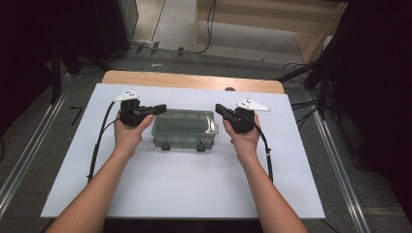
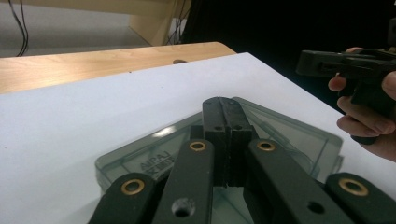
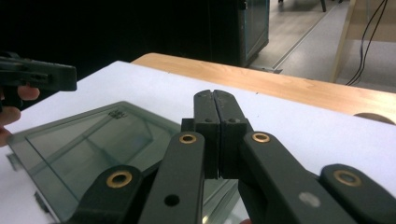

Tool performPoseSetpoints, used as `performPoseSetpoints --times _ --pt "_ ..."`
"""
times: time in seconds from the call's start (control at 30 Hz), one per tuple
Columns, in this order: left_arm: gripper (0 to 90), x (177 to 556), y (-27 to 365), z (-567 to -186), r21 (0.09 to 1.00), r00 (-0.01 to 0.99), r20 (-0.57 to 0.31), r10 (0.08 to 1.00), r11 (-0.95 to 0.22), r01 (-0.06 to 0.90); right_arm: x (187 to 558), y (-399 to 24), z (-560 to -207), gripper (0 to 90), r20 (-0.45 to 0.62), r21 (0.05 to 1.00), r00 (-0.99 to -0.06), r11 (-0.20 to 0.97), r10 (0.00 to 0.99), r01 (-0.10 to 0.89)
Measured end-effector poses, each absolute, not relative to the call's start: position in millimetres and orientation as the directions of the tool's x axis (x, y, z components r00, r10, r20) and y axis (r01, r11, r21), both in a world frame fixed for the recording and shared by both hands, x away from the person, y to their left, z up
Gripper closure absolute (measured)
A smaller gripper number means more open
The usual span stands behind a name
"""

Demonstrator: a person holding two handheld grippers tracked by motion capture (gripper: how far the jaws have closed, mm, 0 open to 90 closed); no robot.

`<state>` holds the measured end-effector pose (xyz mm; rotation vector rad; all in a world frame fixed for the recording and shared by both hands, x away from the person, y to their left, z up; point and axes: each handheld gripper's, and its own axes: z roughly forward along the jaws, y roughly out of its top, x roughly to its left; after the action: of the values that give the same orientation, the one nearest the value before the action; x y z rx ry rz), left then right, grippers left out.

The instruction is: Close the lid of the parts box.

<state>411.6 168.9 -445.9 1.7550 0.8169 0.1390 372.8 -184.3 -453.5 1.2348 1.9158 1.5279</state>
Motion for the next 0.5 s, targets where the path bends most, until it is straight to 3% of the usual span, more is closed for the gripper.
performPoseSetpoints --times 0.5 --pt "89.0 371 176 -458 0.889 0.742 -0.305 0.596 -0.1 0.446 337 -181 -471 88.0 0.199 0.92 -0.573 0.05 0.795 0.388"
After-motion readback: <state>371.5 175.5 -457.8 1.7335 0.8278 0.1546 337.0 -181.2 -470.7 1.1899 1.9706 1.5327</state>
